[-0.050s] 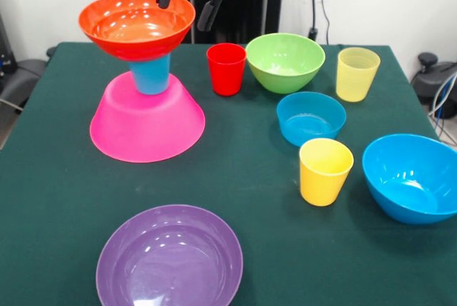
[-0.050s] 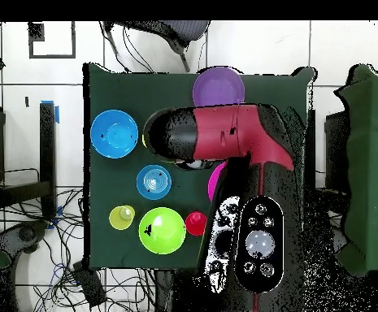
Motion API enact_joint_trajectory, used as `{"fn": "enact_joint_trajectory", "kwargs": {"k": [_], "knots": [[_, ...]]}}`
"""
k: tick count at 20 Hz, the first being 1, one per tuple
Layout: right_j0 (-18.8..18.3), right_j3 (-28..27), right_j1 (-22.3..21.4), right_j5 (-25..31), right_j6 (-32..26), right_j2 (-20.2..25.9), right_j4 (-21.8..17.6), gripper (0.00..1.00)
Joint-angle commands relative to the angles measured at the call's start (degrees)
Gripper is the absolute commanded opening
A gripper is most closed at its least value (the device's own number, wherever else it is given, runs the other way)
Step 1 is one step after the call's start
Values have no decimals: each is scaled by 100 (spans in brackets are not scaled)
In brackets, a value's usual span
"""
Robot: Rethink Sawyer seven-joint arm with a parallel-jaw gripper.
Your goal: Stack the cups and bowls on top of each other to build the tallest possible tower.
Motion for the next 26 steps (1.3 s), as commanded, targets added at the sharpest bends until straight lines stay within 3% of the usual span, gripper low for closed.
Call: {"fn": "enact_joint_trajectory", "kwargs": {"k": [1, 5, 11, 15, 19, 26], "knots": [[-46, -236, 414, 436, -492, 570, 114, 100], [-33, -231, 382, -25, -185, 503, 140, 100], [49, 10, 607, -1523, 346, 582, 142, 100], [-216, 392, 507, -2216, -102, 980, 426, 100], [-740, 948, 251, -2606, -780, 1675, 792, 100], [-1245, 1558, 96, -3306, -1127, 2397, 528, 100]]}}
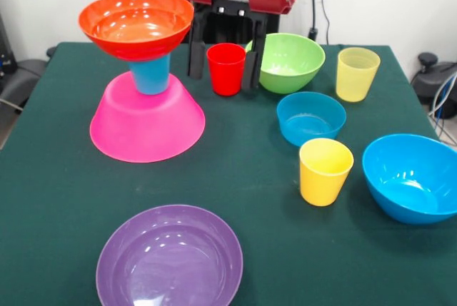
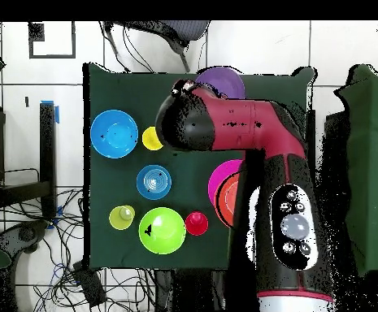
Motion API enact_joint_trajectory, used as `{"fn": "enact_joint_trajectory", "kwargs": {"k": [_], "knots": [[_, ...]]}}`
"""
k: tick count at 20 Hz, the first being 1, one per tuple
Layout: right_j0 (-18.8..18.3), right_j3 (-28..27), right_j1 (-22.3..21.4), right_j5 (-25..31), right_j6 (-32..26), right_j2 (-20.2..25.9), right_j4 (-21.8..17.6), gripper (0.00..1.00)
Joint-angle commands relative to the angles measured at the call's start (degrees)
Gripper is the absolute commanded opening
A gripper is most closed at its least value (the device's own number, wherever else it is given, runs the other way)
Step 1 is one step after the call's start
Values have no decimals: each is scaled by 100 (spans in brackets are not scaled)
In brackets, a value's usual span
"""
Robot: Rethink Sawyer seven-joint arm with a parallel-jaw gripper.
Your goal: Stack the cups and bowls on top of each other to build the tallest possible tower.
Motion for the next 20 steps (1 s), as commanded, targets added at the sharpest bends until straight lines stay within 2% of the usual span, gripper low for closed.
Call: {"fn": "enact_joint_trajectory", "kwargs": {"k": [1, 6, 9, 13, 20], "knots": [[-463, 1235, 70, -509, -1144, 1353, -215, 100], [-694, 1488, 22, -300, -1260, 1620, -398, 100], [-658, 1462, 125, 157, -1306, 1566, -507, 100], [-570, 1449, 301, 98, -1232, 1441, -818, 100], [-476, 1351, 476, 198, -988, 1413, -933, 100]]}}
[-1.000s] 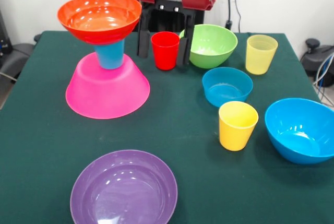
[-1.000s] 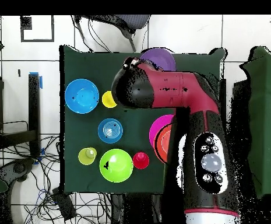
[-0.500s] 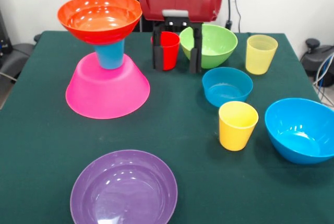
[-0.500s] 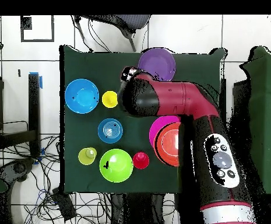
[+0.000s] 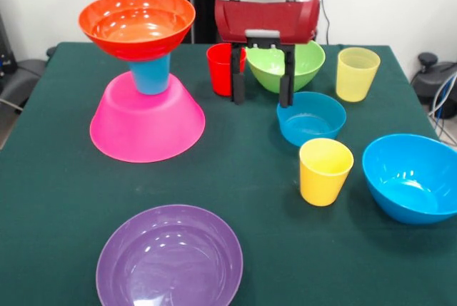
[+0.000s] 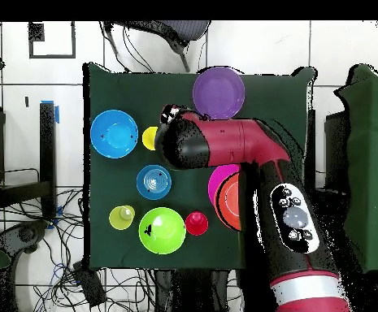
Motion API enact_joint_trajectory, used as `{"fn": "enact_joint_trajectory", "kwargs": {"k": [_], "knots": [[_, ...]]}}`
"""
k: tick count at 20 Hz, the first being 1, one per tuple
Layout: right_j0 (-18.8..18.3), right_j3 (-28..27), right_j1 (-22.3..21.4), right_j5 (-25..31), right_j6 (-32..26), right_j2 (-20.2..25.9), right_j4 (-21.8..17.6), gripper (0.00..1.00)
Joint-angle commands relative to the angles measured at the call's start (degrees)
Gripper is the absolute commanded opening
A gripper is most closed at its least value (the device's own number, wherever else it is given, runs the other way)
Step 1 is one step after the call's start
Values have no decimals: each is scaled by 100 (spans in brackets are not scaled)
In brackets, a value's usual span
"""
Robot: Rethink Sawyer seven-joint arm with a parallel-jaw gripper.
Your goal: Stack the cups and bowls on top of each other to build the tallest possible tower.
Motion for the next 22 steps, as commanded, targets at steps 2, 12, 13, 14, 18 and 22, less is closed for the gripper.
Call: {"fn": "enact_joint_trajectory", "kwargs": {"k": [2, 12, 13, 14, 18, 22], "knots": [[158, 372, 429, 526, -940, 376, -527, 100], [147, 214, 438, 722, -880, 449, -520, 100], [140, 204, 443, 773, -905, 463, -509, 100], [142, 198, 455, 780, -908, 472, -510, 100], [154, 116, 485, 903, -944, 502, -502, 100], [157, 13, 499, 1014, -1037, 537, -545, 100]]}}
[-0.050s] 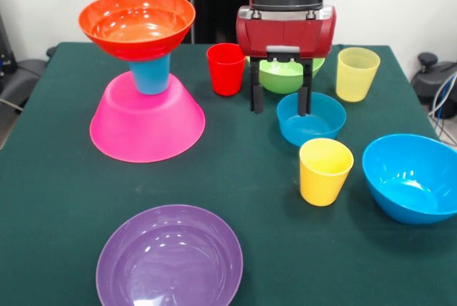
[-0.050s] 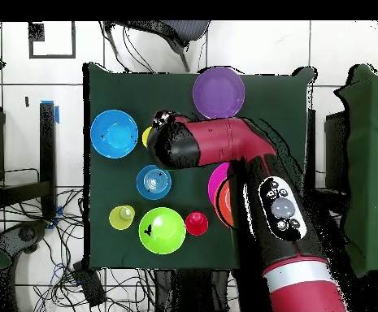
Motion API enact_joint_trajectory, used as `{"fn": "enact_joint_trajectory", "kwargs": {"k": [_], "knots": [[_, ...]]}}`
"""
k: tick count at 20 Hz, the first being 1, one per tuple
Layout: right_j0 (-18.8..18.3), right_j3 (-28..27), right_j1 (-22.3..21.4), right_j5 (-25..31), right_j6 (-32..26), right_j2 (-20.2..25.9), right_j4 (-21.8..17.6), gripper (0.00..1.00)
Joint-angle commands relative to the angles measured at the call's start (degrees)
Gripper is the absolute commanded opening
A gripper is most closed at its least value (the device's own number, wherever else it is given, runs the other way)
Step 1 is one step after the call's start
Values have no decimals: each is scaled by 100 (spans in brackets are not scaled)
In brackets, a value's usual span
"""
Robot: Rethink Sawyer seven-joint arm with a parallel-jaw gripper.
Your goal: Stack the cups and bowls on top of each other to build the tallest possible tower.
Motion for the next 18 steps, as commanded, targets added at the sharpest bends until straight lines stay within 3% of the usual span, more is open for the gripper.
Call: {"fn": "enact_joint_trajectory", "kwargs": {"k": [1, 12, 18], "knots": [[138, -25, 320, 838, -1078, 338, -359, 100], [-73, -206, 249, 1966, -1964, 614, -487, 100], [-189, -96, 121, 1860, -1744, 765, -494, 100]]}}
